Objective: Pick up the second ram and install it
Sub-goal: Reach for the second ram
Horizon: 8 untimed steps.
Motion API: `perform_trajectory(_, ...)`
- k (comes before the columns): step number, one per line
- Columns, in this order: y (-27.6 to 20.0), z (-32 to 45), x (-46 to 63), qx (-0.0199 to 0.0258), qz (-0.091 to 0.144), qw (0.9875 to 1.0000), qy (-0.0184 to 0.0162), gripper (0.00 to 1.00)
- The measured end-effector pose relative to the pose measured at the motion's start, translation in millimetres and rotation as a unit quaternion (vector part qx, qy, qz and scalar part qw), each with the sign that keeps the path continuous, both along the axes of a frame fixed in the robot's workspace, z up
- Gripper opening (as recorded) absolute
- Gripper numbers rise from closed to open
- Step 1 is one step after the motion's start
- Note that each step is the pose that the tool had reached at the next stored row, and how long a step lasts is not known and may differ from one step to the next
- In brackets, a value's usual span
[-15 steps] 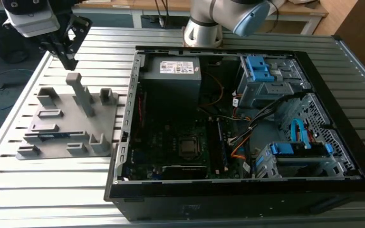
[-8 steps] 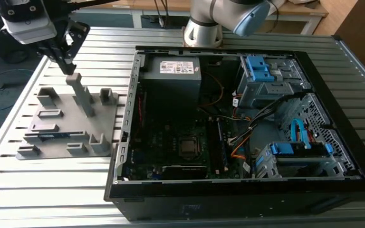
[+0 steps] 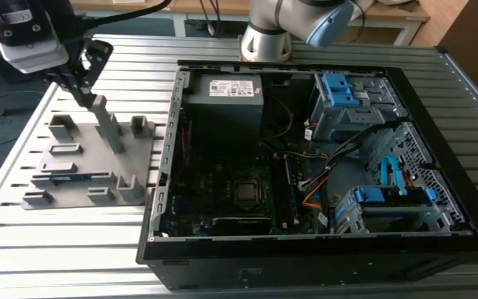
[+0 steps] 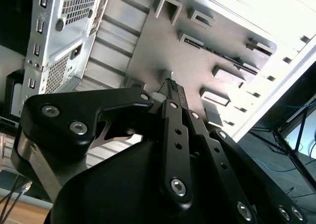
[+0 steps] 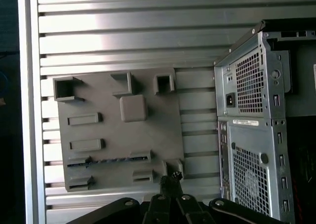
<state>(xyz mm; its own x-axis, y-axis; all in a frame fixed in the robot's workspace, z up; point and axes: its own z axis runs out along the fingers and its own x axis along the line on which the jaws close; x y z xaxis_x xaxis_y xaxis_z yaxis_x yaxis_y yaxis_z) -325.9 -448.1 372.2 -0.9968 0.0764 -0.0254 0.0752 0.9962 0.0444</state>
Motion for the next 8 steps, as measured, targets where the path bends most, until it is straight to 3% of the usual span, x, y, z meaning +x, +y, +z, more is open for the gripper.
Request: perform_trajectory(8,-2.5,-4.8,-5.7,0.0000,0.000,1.0000,0.0000,0.10)
